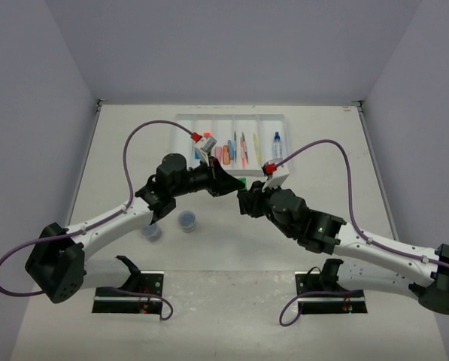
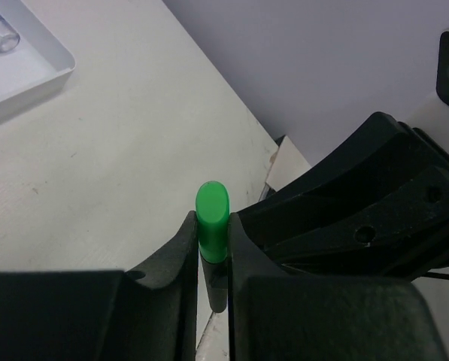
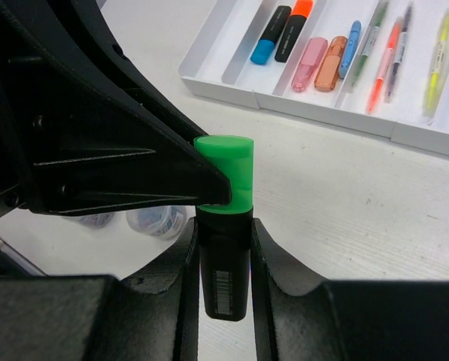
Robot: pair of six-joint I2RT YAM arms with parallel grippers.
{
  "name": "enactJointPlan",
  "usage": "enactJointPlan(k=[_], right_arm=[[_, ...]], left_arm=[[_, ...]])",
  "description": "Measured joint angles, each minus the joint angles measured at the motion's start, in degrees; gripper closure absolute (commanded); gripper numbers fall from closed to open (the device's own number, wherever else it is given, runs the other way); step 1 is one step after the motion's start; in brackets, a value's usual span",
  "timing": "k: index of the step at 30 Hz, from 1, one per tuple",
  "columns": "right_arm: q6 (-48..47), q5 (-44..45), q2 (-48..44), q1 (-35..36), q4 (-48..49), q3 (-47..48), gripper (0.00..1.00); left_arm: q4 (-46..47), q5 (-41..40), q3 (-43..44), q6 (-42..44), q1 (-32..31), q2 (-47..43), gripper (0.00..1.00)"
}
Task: Sort the stationery into containers
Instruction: Pick up the pen from the center of the board, then place the pen in the storage box.
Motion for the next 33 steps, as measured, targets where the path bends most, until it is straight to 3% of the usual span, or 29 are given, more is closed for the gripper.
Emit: enactJointPlan(k=[1,5,8,12,15,23,26,31,33], right_arm=[[-0.1,0.23,0.09,-0.07,0.04,0.0,0.89],[-0.82,1.36,0.91,-0.22,0.53,0.0,0.04],[-0.96,1.62,2.42,-0.55,0.61,0.07,0.01],[0.72,1.7,4.75,-3.41,-1.9,0.0,0.01],[2.25,1.17,4.36,-8.05,-3.28,-1.23,0.01],[2.91,0.4,1.72,-10.22,-5.01,-3.55,0.01],[2.91,-0.07,1.46,-10.23,-5.05,-3.9,0.01],[2.91,-0.37,1.46,-10.23,-5.22,-4.0,0.01],[2.91,-0.48,1.48,-10.23,-5.22,-4.0,0.01]], left_arm=[[0.09,0.25,0.35,0.0,-0.07,0.32,1.0],[-2.46,-0.21,2.6,0.97,-0.16,1.56,1.0],[-10.34,-7.97,7.83,4.37,-0.26,2.78,1.0],[-23.18,-28.27,22.31,10.06,0.78,8.94,1.0],[-28.54,-38.56,33.49,13.81,5.51,17.43,1.0],[-32.87,-46.84,49.82,23.85,16.73,43.22,1.0],[-35.05,-46.77,52.84,25.55,17.44,48.95,0.81],[-37.45,-44.78,53.5,26.66,17.38,50.43,0.73],[-37.41,-43.39,53.9,26.71,17.45,50.43,0.42]])
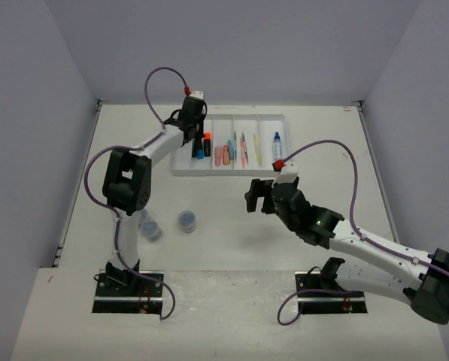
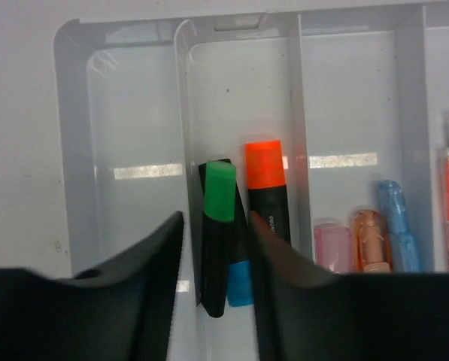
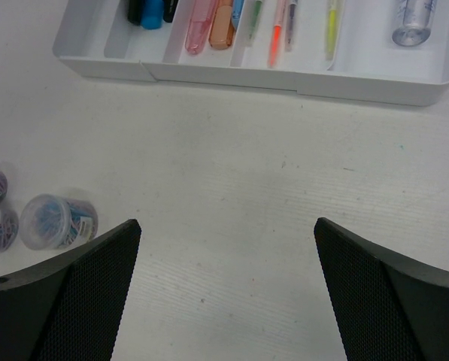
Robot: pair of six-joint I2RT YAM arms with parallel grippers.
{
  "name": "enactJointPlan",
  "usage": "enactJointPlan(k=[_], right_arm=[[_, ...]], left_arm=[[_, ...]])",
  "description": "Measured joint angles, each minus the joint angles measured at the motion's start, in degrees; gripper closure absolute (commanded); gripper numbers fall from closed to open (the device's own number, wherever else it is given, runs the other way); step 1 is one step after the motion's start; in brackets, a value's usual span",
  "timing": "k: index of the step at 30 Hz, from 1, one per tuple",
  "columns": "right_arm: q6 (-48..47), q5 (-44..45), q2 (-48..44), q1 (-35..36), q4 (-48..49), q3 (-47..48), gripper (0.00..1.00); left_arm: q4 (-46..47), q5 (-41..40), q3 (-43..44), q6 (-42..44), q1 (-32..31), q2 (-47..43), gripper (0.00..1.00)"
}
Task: Sort the stationery into containers
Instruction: Place the pen in the storage box, then pick up the stationery from the center of the board.
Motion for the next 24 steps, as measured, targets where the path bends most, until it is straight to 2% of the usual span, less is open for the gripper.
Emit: enactJointPlan(k=[1,2,4,7,11,15,20,24], right_arm=[[0.0,-0.07,0.0,0.0,0.0,0.0,0.01],[0.0,-0.18,0.0,0.0,0.0,0.0,0.01],[0.0,-0.43,0.0,0.0,-0.01,0.0,0.01],[-0.06,-1.06,0.0,0.0,0.02,0.0,0.01],[-1.23,-3.75,0.52,-0.05,0.95,-0.08,0.01],[-4.21,-10.41,6.21,0.05,3.59,0.87,0.01],[-4.85,-11.65,16.08,1.88,2.12,4.88,0.01],[-4.63,-9.99,16.45,2.58,0.3,5.65,0.01]], left_arm=[[0.0,0.69,0.2,-0.05,0.03,0.0,0.26],[-0.05,1.33,0.43,-0.12,0.04,0.0,0.19],[-0.48,2.17,0.88,-0.17,0.02,-0.04,0.13],[-1.41,2.87,1.1,-0.59,0.02,-0.83,0.11],[-2.75,3.23,-0.76,-1.59,0.02,-6.04,0.01],[-3.0,2.77,-12.31,-6.61,0.02,-21.73,0.0],[-1.25,2.53,-28.05,-12.78,-0.7,-45.09,0.0],[-4.88,-2.33,-34.89,-18.06,-8.65,-52.26,0.0]])
